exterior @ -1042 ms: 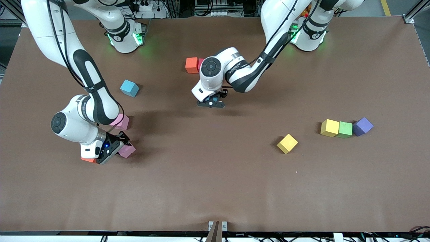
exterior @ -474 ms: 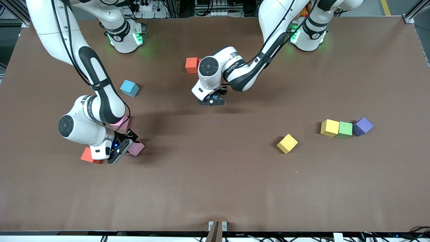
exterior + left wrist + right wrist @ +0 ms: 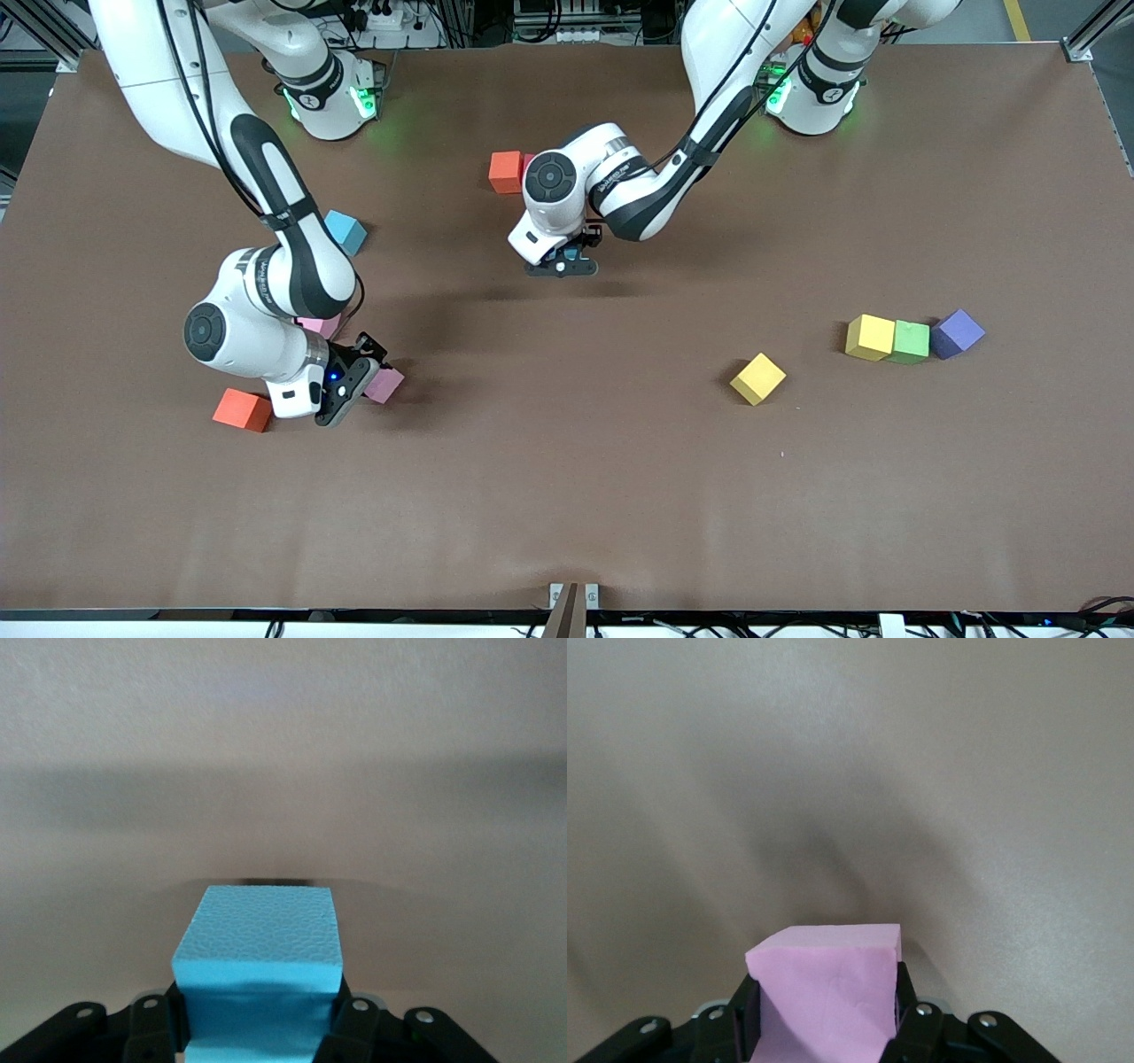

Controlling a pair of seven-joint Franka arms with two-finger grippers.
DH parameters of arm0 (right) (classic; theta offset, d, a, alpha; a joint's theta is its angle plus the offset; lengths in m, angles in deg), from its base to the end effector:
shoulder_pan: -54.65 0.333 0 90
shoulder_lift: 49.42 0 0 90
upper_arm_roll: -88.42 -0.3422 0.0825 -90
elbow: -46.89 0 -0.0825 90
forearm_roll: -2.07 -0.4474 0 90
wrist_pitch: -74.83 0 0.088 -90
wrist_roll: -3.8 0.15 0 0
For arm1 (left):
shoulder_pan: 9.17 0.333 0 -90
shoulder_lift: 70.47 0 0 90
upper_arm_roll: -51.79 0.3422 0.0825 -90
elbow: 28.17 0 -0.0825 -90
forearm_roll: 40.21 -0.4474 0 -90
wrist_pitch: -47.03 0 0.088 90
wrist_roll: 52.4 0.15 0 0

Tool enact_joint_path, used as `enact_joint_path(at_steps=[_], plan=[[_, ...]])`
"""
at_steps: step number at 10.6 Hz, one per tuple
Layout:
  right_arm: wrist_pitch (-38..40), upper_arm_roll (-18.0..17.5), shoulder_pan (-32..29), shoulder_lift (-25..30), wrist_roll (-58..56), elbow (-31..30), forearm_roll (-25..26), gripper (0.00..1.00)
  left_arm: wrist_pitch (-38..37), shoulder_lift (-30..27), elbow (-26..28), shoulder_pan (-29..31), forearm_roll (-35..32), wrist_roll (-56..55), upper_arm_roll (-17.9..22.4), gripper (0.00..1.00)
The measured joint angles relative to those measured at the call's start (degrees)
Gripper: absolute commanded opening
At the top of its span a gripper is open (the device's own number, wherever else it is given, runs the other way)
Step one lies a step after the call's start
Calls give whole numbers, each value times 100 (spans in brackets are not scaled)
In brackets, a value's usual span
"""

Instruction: Form number 2 with 11 blocks

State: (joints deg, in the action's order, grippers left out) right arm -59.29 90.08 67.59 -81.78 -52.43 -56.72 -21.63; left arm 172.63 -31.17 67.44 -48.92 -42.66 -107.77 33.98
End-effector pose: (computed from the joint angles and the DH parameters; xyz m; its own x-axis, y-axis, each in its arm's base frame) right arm 0.6915 0.1575 0.1634 0.6350 0.7507 0.1823 0.7713 -0.6028 -0.2044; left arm 0.4007 -0.6028 0.1462 0.9779 -0.0100 -0.2087 -0.0134 -0.9998 -0.0151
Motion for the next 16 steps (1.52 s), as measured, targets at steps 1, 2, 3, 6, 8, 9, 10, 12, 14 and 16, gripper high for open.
enact_joint_path(at_steps=[1,2,3,6,8,9,10,12,14,16], plan=[[45,7,0,23,0,46,0,27,0,0,6,-9,0,0,-52,0],[135,17,-3,34,0,110,0,27,0,-1,6,-15,0,0,-83,0],[208,21,-4,38,0,166,0,27,0,-1,7,-18,0,2,-87,0],[284,17,5,38,-1,247,0,27,0,0,20,-18,-2,75,-87,0],[324,13,89,40,-2,287,0,27,0,0,51,-25,-11,149,-87,0],[336,23,160,41,3,315,0,27,0,0,72,-43,-15,157,-88,0],[383,70,240,42,14,356,1,27,0,0,87,-64,-16,157,-88,0],[507,224,406,46,27,442,1,27,0,0,120,-84,-16,157,-89,0],[549,276,510,46,32,482,1,27,0,0,170,-85,-20,157,-89,0],[559,388,638,46,38,483,1,27,0,0,194,-85,-21,158,-89,0]])
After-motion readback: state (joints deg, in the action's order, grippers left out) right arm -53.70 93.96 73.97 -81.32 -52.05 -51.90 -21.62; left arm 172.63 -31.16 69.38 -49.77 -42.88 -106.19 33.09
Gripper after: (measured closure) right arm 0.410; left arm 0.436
